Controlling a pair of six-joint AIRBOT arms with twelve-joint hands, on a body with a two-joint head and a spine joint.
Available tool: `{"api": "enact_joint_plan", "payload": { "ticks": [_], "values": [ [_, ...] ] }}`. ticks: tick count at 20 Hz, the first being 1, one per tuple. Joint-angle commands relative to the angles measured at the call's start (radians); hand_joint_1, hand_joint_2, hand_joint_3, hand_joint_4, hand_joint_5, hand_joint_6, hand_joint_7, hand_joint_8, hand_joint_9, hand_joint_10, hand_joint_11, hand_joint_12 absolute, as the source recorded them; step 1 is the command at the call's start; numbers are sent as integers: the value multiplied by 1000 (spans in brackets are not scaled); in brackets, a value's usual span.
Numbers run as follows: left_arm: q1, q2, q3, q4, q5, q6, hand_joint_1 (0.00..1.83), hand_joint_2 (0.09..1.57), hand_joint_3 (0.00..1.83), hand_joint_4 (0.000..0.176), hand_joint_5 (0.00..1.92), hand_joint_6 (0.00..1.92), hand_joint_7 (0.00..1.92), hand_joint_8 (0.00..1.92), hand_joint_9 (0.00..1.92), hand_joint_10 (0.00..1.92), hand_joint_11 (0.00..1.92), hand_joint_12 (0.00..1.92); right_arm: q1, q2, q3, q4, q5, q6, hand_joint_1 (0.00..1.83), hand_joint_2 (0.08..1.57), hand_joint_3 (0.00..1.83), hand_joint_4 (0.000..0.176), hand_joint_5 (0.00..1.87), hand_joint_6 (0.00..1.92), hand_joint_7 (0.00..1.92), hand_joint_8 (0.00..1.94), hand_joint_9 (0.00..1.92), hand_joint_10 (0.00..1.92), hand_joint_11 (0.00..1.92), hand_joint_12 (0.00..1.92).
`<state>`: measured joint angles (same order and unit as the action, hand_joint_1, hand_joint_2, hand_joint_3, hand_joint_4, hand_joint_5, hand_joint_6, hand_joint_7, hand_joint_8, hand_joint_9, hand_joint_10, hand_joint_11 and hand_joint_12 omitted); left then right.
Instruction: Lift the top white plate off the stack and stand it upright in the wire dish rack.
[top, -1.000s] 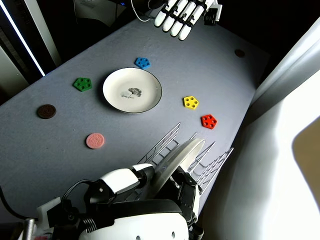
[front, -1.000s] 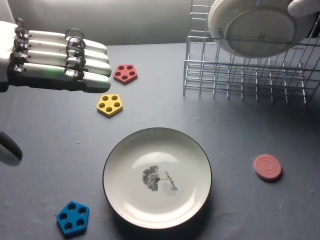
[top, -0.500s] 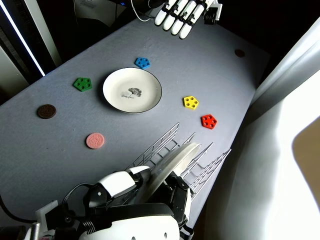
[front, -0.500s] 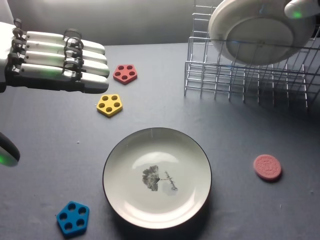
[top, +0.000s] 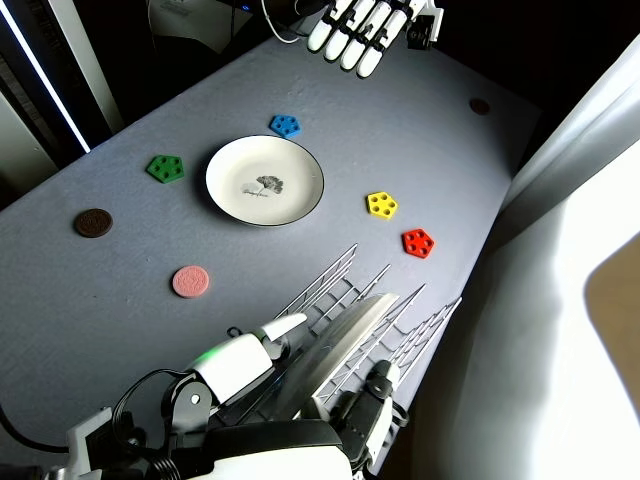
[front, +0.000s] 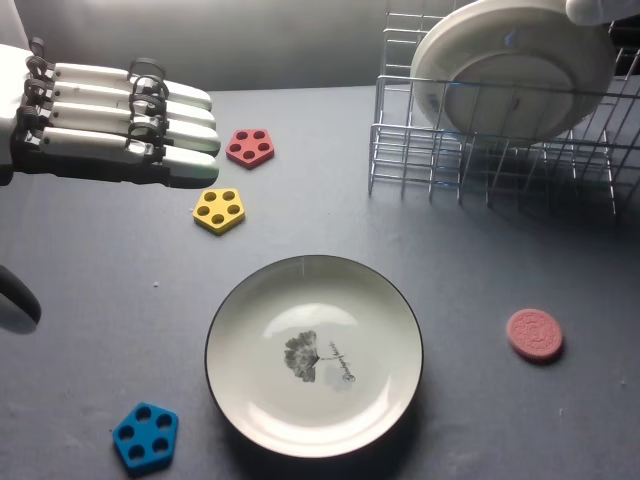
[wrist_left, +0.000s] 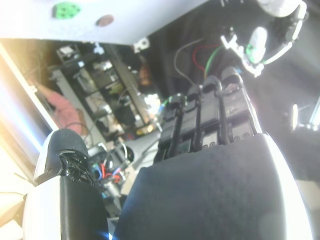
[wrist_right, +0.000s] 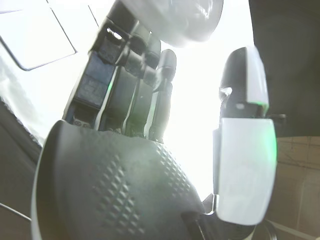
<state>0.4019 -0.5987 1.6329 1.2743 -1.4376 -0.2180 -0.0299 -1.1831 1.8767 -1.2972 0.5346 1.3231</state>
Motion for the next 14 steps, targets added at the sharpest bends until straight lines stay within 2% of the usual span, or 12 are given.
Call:
{"api": "enact_joint_plan", "payload": {
  "ticks": [1,6,8,11,14],
  "values": [
    [-20,12,-4,-103,-63,-9,261,1060,1,0,6,2,20,6,13,4,26,28,9,13,9,71,29,3,1027,915,0,0,724,23,664,3,771,0,778,645],
    [-20,12,-5,-102,-63,-13,250,1055,0,0,17,6,23,6,17,4,34,42,30,11,-10,77,85,-76,1031,931,2,0,668,0,643,0,753,5,743,637],
    [-21,12,-5,-101,-65,-14,245,1053,0,0,18,4,20,3,15,2,23,44,40,12,-17,77,101,-102,1028,945,1,0,707,4,682,5,763,4,714,640],
    [-21,12,-5,-102,-68,-14,239,1054,0,0,14,3,12,2,6,1,3,46,48,13,-22,92,112,-142,1042,935,0,0,619,0,625,0,754,3,725,656],
    [-21,12,-5,-102,-66,-14,260,1053,0,0,10,1,17,3,10,2,10,60,63,15,-27,123,124,-234,1047,963,0,0,618,0,595,0,738,0,688,691]
  ]
}}
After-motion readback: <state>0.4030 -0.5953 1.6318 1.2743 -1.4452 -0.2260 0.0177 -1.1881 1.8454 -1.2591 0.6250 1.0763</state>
